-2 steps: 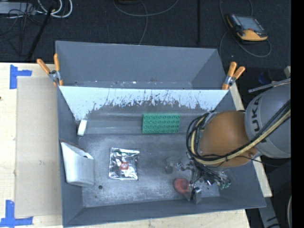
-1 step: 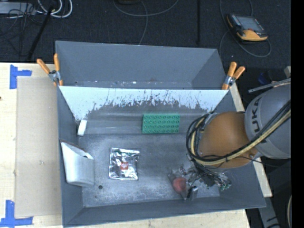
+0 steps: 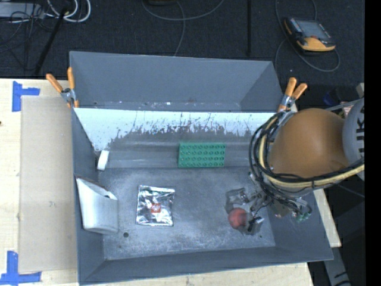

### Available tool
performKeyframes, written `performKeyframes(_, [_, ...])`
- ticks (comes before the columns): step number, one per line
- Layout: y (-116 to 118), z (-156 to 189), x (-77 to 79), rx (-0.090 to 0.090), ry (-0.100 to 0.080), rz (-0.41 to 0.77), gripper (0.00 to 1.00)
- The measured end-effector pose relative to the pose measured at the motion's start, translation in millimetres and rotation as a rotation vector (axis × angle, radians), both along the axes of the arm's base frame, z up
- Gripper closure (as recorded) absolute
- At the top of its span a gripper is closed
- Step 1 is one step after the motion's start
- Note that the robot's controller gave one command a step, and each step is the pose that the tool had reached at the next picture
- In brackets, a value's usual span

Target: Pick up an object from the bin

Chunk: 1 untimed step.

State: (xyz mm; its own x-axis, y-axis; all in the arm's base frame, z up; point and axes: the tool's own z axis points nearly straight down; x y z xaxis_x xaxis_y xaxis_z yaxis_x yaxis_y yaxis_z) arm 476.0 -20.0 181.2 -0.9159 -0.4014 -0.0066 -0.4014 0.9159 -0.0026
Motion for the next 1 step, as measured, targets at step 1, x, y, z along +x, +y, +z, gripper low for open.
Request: performKeyframes(1, [-4.9, 100.8, 1.9, -0.001, -0.002, 0.021, 1.00])
